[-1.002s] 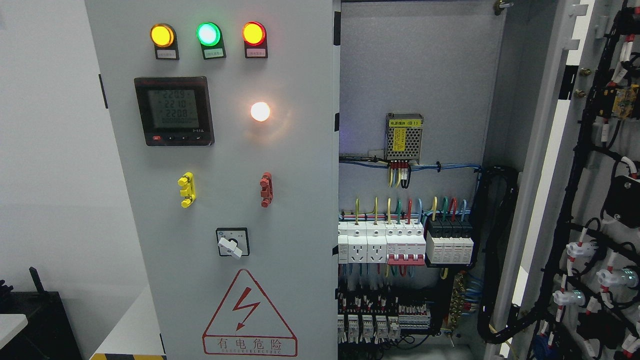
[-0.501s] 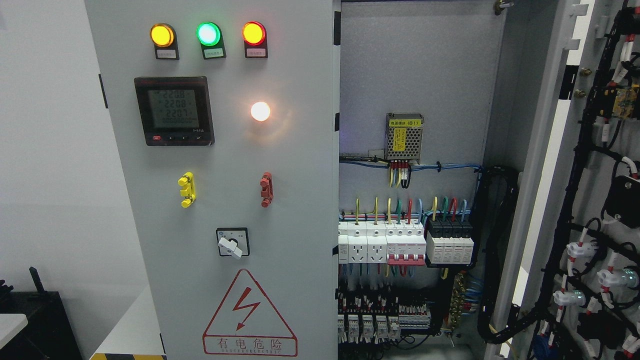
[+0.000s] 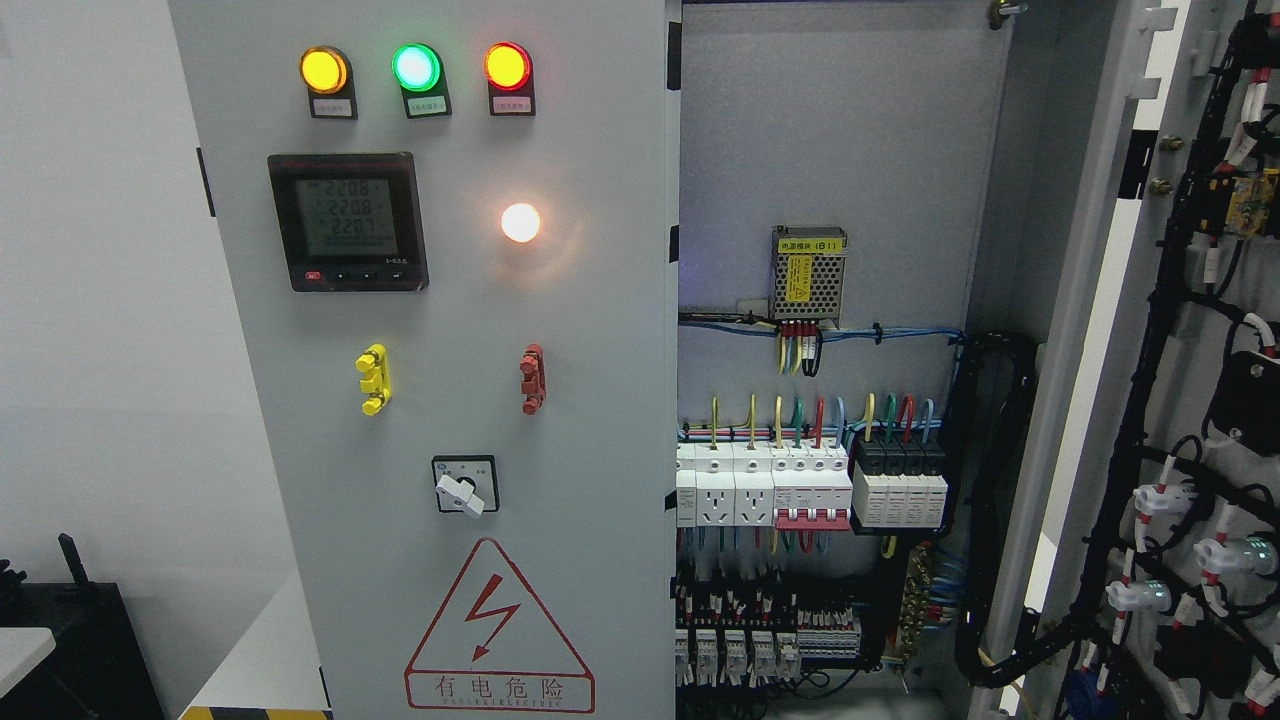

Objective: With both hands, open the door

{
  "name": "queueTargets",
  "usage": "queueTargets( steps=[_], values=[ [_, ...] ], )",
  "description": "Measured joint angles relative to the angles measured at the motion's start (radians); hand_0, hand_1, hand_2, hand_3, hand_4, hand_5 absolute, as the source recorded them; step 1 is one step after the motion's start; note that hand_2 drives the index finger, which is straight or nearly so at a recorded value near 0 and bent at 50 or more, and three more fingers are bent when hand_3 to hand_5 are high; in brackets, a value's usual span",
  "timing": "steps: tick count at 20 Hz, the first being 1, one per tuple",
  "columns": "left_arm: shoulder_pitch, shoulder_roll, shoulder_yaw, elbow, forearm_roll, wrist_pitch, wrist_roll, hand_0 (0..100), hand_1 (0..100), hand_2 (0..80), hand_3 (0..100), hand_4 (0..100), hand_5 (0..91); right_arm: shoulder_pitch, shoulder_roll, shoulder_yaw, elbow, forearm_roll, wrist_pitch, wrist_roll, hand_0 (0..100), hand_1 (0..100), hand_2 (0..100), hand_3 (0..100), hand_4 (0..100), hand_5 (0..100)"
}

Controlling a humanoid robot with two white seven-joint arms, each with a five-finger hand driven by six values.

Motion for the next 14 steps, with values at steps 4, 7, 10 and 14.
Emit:
queueTargets(
  steps=[4, 7, 10, 14],
  values=[
    [0.0, -0.001, 0.0, 0.0, 0.0, 0.0, 0.002, 0, 0, 0.0, 0, 4, 0.0, -0.022, -0.013, 0.005, 0.014, -0.021, 0.009, 0.001, 0, 0, 0, 0, 0, 0],
    [0.0, 0.001, 0.0, 0.0, 0.0, 0.0, 0.003, 0, 0, 0.0, 0, 4, 0.0, -0.054, -0.021, 0.008, 0.022, -0.031, 0.027, 0.001, 0, 0, 0, 0, 0, 0],
    [0.0, -0.004, 0.0, 0.0, 0.0, 0.0, 0.003, 0, 0, 0.0, 0, 4, 0.0, -0.084, -0.026, 0.009, 0.027, -0.037, 0.033, 0.002, 0, 0, 0, 0, 0, 0],
    [0.0, -0.002, 0.0, 0.0, 0.0, 0.0, 0.003, 0, 0, 0.0, 0, 4, 0.0, -0.109, -0.031, 0.009, 0.029, -0.043, 0.034, 0.005, 0, 0, 0, 0, 0, 0]
  ],
)
